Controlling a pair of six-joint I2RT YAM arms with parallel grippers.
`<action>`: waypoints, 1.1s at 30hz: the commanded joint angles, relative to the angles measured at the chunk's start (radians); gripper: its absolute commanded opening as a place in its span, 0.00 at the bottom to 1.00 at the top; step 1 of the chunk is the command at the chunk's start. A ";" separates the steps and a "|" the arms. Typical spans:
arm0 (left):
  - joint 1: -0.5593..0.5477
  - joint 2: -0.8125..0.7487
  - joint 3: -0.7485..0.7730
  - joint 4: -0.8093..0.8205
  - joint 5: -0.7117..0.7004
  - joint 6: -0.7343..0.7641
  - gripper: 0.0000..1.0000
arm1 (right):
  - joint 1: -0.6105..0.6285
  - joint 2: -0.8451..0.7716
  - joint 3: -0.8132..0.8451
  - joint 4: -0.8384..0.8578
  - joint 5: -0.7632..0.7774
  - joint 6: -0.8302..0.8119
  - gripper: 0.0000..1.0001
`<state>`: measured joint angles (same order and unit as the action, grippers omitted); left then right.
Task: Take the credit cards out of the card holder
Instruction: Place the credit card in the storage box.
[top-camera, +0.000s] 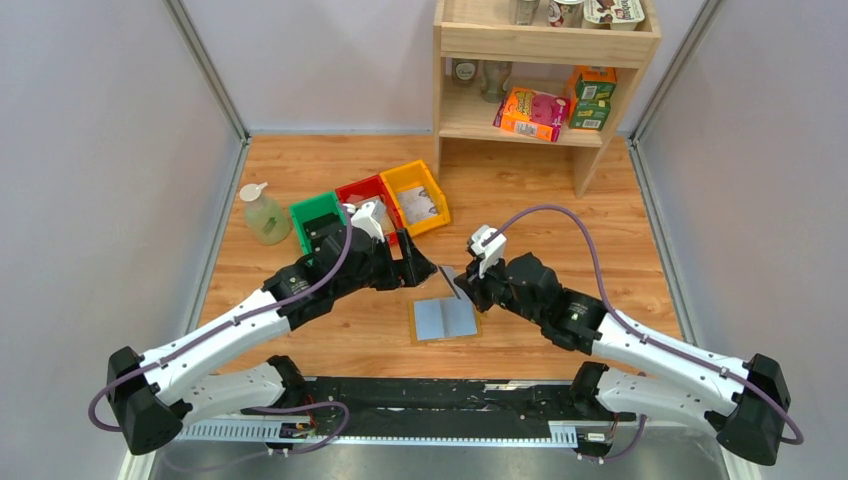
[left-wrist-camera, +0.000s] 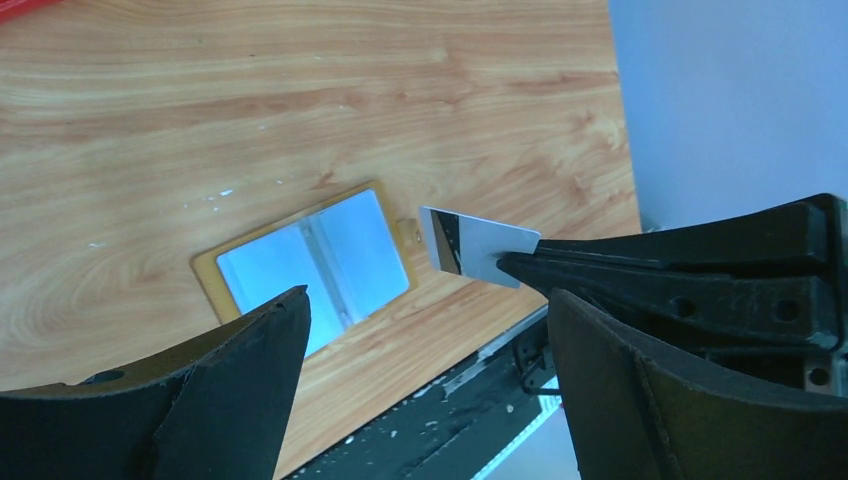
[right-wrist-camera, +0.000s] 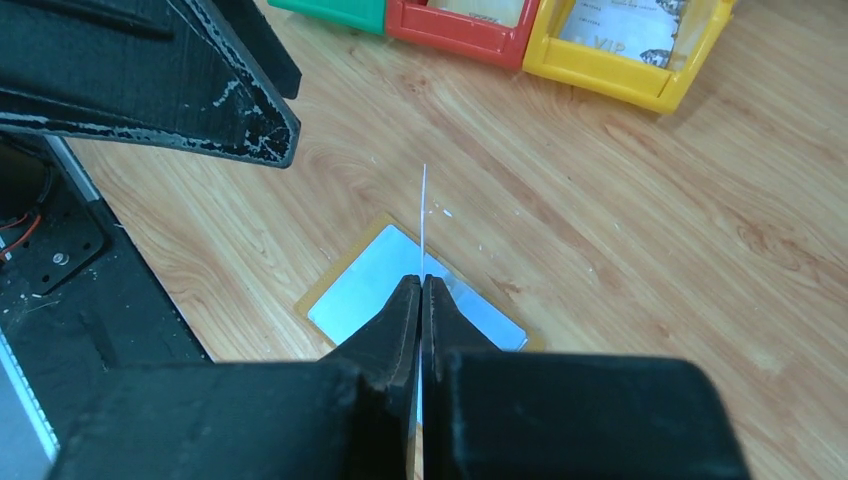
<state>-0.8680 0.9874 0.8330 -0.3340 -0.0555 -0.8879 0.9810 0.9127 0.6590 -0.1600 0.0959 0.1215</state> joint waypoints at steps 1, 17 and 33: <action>-0.002 0.014 0.040 -0.014 0.019 -0.098 0.95 | 0.015 -0.009 -0.010 0.103 0.016 -0.046 0.00; 0.000 0.099 0.060 0.018 0.049 -0.365 0.86 | 0.294 0.087 0.002 0.215 0.382 -0.378 0.01; 0.021 0.119 -0.057 0.113 0.103 -0.421 0.20 | 0.426 0.219 0.019 0.298 0.587 -0.507 0.02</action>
<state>-0.8600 1.1160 0.7761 -0.2626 0.0372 -1.3155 1.3918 1.1122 0.6327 0.0727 0.6182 -0.3489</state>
